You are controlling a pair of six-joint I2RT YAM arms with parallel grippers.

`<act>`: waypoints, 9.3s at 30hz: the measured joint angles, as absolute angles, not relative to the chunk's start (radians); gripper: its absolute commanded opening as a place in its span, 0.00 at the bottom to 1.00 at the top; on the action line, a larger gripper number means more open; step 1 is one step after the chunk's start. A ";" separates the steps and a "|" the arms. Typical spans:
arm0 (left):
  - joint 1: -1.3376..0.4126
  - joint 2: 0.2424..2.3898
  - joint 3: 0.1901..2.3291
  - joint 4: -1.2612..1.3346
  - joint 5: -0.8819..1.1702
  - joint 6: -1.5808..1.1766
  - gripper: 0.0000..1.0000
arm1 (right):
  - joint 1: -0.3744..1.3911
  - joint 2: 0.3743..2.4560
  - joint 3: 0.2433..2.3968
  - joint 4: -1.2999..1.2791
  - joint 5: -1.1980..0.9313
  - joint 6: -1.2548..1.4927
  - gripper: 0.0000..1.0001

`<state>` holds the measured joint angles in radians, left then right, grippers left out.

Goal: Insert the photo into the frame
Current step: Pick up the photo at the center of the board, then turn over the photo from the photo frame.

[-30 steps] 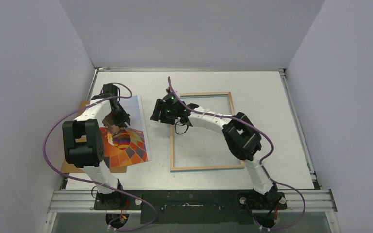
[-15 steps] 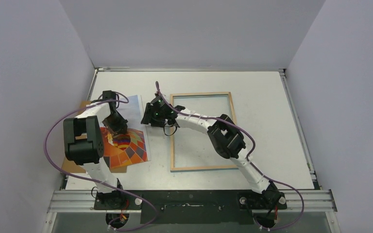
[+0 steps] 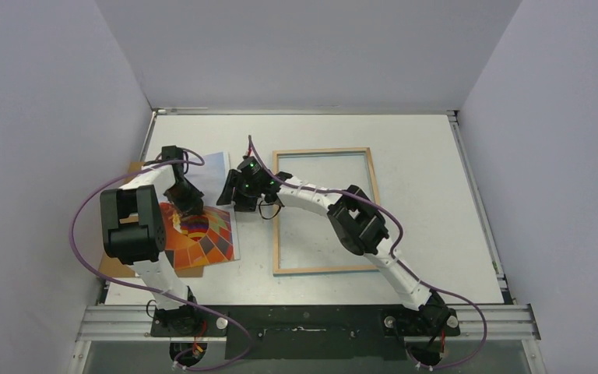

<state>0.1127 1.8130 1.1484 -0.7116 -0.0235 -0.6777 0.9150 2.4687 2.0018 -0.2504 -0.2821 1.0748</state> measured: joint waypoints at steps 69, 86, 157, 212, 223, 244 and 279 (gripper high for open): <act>-0.168 1.926 1.511 -0.686 0.458 -0.519 0.67 | 0.548 1.825 2.296 -1.561 -0.051 0.252 0.00; -0.074 1.841 2.014 -0.680 0.554 -0.177 0.78 | 0.537 1.795 2.273 -1.444 -0.119 -0.224 0.00; -0.121 1.726 2.059 -0.884 1.135 0.390 0.00 | 0.427 1.597 2.040 -0.992 -0.297 -0.112 0.93; -0.690 1.457 1.401 -0.358 0.204 0.383 0.00 | 0.347 1.635 1.338 -0.486 -0.152 1.360 0.87; -0.731 1.457 1.383 -0.355 0.178 0.412 0.00 | 0.340 1.568 1.266 -0.447 -0.193 1.456 0.27; -0.741 1.334 1.141 -0.444 0.373 0.200 0.97 | 0.199 1.721 1.287 -0.493 -0.413 1.025 0.00; -0.384 1.598 1.077 -0.364 0.212 -0.439 0.73 | 0.086 1.651 1.074 -0.401 -0.540 0.474 0.00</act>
